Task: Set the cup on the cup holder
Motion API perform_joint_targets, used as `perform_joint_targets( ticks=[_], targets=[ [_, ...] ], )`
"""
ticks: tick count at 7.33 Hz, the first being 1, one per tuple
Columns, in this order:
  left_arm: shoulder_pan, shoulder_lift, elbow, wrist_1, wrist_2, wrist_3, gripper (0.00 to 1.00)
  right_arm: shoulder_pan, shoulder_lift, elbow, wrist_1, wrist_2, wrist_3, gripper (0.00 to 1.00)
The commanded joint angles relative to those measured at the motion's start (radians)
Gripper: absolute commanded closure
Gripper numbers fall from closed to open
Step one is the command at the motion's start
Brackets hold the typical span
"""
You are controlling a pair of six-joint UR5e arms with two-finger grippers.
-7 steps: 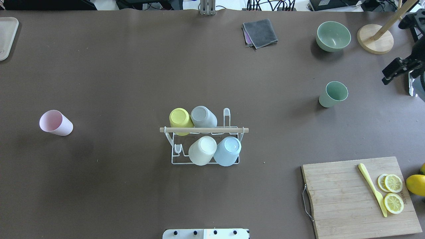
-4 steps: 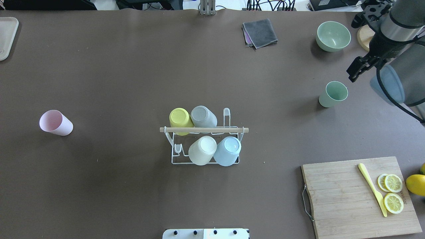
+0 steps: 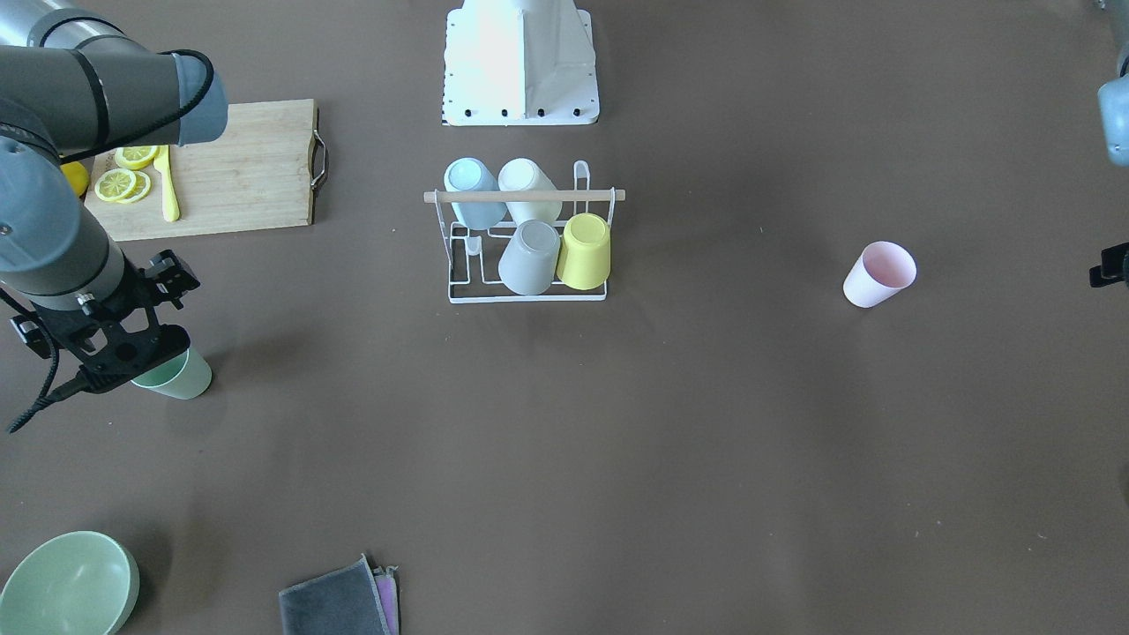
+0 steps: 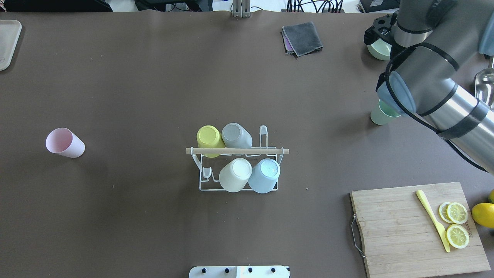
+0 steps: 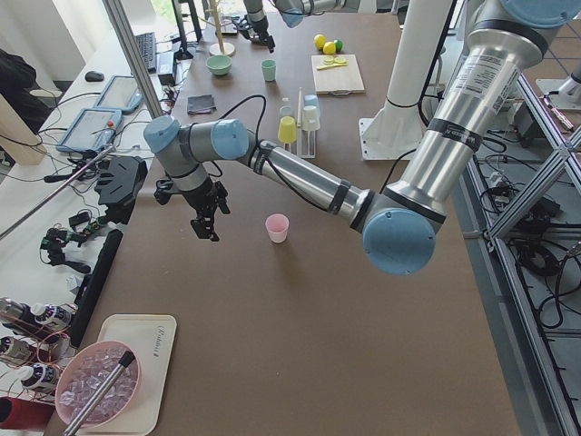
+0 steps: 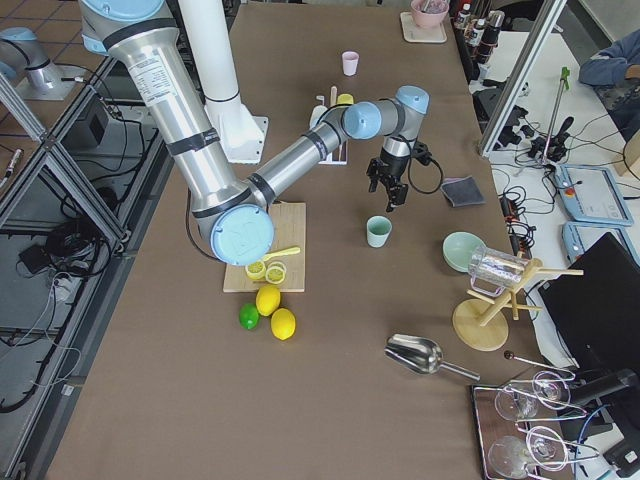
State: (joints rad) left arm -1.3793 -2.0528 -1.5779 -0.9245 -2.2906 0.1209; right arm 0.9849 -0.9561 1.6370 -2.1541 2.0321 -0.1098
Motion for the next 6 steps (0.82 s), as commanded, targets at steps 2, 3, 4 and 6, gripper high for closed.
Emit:
perform_joint_targets(
  ticks=[2, 3, 4, 6],
  targets=[
    [0.039, -0.066, 0.019, 0.087, 0.069, 0.267, 0.02, -0.084, 0.122, -0.114, -0.079, -0.142, -0.172, 0.0],
    [0.084, -0.087, 0.045, 0.126, 0.066, 0.288, 0.02, -0.112, 0.123, -0.121, -0.081, -0.188, -0.227, 0.0],
    [0.109, -0.14, 0.102, 0.224, 0.06, 0.27, 0.02, -0.153, 0.14, -0.147, -0.082, -0.27, -0.307, 0.0],
    [0.133, -0.135, 0.124, 0.205, 0.054, 0.266, 0.02, -0.237, 0.148, -0.21, -0.081, -0.42, -0.379, 0.0]
  ],
)
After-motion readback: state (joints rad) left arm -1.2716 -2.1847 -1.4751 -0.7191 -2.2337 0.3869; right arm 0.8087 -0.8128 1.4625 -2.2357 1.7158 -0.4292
